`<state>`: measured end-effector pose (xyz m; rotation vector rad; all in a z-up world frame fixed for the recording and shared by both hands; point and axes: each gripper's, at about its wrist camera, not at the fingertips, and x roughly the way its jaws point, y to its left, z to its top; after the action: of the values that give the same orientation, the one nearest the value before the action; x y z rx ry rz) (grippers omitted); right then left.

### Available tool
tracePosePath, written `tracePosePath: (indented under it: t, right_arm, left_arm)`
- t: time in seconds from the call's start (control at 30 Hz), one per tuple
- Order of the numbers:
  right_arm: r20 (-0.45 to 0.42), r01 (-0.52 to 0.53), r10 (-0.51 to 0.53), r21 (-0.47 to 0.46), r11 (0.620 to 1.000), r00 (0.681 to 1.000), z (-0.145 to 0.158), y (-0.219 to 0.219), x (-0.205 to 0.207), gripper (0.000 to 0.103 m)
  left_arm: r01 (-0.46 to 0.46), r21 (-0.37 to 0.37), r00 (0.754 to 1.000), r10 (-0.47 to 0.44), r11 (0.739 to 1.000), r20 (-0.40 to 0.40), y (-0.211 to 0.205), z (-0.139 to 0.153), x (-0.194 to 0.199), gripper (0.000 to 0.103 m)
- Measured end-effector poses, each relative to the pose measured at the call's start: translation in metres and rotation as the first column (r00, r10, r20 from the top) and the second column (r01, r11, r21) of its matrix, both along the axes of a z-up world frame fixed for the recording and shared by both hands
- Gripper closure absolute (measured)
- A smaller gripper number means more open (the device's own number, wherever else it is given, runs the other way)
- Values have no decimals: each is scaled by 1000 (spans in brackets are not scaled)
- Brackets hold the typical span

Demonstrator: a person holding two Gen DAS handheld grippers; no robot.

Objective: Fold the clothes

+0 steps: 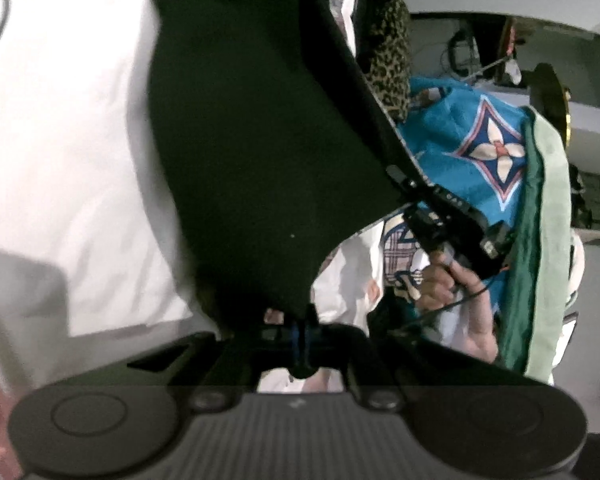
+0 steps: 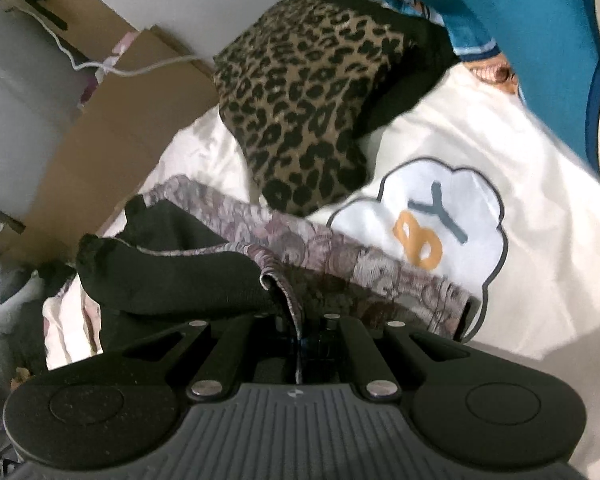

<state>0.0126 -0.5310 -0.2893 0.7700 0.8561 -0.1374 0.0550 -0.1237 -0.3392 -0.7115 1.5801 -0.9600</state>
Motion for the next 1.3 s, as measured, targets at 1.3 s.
tracePosePath:
  t: [1.3]
  right_arm:
    - [-117,121,-131,-93,988,984,-35,-44,-22,102]
  left_arm:
    - [150,99,986,-157,984,64,-25,-39,-22,100]
